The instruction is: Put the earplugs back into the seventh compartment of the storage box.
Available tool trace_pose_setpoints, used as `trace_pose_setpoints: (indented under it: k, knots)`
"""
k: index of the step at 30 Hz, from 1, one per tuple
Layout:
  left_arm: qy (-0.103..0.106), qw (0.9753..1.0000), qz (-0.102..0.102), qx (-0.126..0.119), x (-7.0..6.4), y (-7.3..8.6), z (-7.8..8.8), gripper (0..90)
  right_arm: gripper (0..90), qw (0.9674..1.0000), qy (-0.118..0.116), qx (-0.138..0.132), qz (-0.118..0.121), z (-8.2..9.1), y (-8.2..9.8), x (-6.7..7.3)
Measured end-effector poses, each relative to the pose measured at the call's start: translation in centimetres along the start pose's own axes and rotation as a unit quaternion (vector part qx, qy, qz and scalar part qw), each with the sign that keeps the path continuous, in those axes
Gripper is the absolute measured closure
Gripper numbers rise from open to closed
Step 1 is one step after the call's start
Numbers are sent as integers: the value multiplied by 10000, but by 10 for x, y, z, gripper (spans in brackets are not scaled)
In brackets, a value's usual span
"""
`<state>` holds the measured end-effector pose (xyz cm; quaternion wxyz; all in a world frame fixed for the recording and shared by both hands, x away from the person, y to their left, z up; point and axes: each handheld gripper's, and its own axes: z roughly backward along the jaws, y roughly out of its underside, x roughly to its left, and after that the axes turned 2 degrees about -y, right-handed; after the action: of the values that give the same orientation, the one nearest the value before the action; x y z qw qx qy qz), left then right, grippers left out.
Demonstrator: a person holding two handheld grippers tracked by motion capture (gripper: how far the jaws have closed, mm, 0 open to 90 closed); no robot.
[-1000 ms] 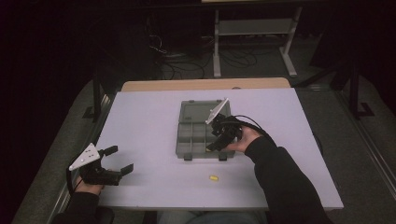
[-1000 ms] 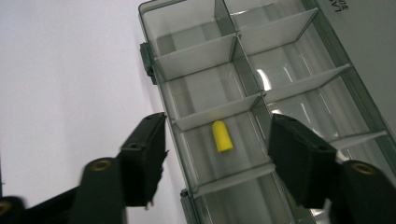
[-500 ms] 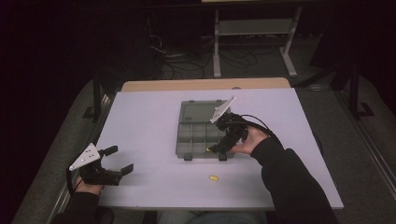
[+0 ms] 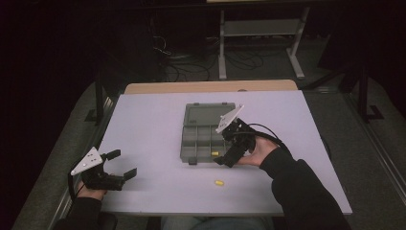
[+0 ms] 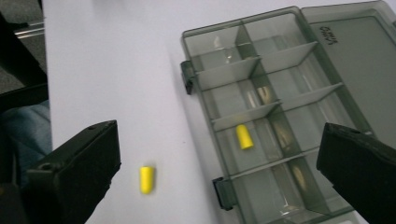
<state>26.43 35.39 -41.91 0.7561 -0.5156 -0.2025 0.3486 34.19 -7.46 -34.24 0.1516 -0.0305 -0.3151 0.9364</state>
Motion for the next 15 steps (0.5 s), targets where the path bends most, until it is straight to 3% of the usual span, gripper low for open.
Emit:
trace_pose_setpoints:
  k: [15]
  knots:
    - [-4, 10000, -25, 11, 0, 0, 0, 0, 0, 9997, -158, -7, 177, -8, 8, 22]
